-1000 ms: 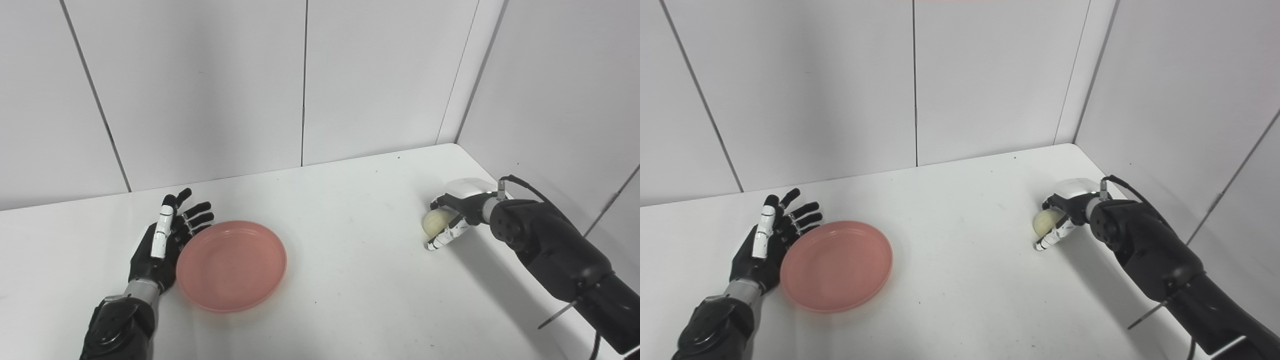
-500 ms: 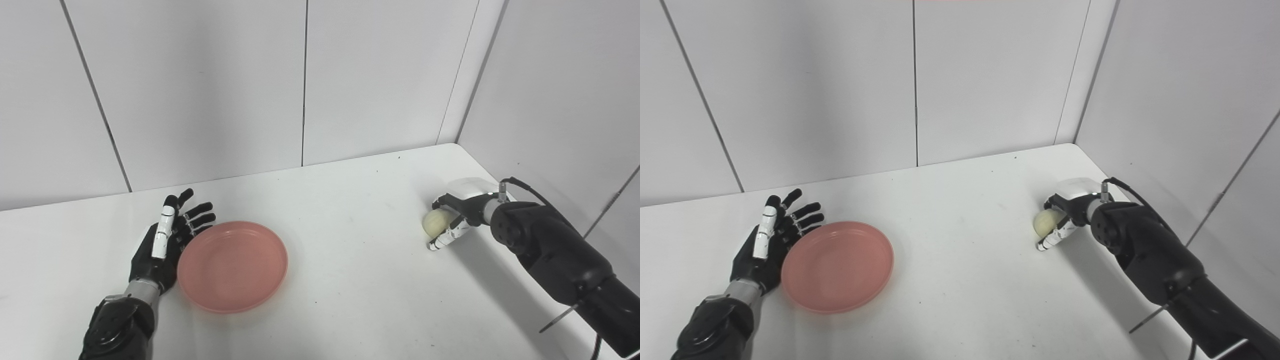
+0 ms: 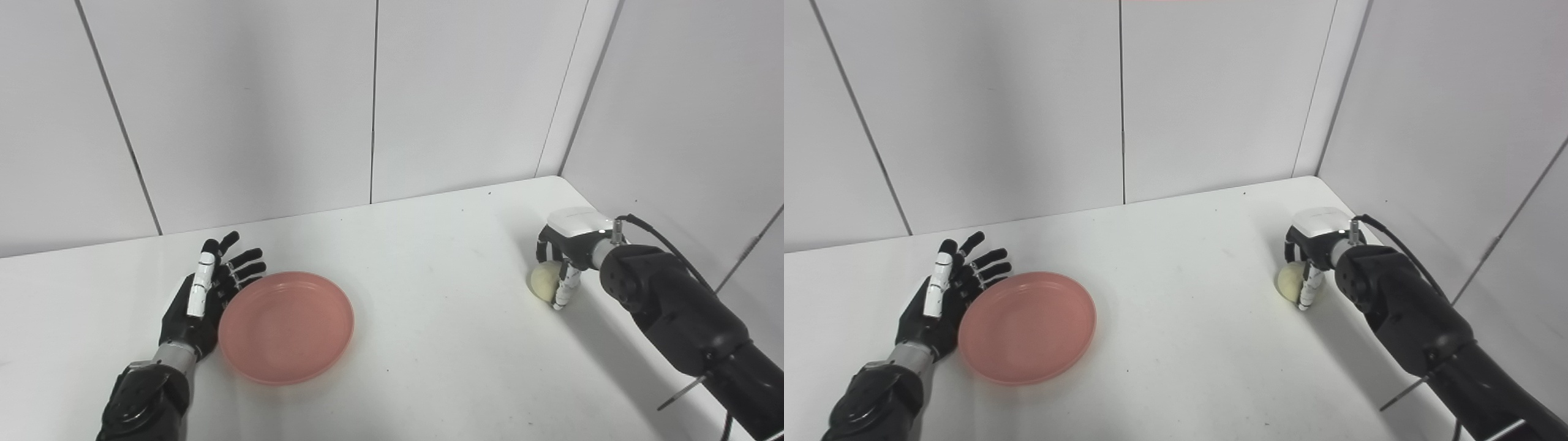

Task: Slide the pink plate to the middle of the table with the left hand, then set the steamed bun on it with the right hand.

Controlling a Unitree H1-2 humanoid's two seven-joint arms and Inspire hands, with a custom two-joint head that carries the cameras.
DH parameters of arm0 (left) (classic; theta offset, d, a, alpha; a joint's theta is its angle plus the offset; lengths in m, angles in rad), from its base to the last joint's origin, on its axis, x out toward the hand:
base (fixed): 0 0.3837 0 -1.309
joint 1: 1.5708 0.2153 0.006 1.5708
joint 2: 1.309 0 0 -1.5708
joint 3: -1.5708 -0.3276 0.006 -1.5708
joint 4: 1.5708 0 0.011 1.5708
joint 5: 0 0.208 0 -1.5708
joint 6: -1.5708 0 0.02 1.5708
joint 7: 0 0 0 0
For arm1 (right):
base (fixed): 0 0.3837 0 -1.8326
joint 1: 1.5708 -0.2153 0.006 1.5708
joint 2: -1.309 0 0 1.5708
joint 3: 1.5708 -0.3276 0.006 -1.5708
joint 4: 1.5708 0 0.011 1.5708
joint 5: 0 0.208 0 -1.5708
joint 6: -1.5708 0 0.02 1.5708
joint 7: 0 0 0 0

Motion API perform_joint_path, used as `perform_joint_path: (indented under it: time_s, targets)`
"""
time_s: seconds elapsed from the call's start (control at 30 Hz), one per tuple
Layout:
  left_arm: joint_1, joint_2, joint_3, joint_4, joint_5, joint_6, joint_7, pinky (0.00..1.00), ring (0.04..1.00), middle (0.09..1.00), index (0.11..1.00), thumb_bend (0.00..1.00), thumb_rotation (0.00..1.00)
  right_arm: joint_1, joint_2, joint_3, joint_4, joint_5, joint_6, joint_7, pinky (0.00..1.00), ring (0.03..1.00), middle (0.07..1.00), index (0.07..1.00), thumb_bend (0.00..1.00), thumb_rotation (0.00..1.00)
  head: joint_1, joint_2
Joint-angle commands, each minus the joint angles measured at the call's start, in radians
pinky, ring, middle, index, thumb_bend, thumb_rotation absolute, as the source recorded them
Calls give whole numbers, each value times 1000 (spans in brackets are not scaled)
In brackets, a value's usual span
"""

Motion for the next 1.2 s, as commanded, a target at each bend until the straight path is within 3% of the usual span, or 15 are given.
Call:
perform_joint_path:
  time_s: [0.0,0.37,0.57,0.73,0.87,0.97,1.17]
  targets:
    - [33,5,-8,31,9,64,-5,717,746,773,910,711,937,-22,-28,-25,-20,1,26,-3,180,244,469,489,532,0,3,0]
    - [27,4,-8,48,11,62,-6,712,738,771,909,717,933,-22,-23,-55,-52,74,49,17,219,290,472,489,532,0,6,-2]
    - [23,2,-7,56,10,62,-4,706,732,768,904,711,930,-38,-31,-78,-138,95,37,5,241,315,431,524,526,4,11,-7]
    - [22,0,-11,58,13,53,-7,703,736,774,918,698,943,-72,-27,-103,-232,113,63,29,213,289,472,491,531,4,24,-6]
    - [16,-10,-13,59,21,57,11,698,734,775,915,691,942,-144,-11,-74,-330,84,86,87,273,355,437,530,525,4,69,-7]
    - [16,-19,-15,59,26,59,23,704,732,768,913,691,949,-184,19,-53,-378,79,88,111,264,348,433,537,524,1,95,-7]
    - [8,-39,-16,81,28,51,42,705,728,760,914,681,949,-226,88,-14,-409,56,79,135,304,383,432,538,523,0,163,-9]
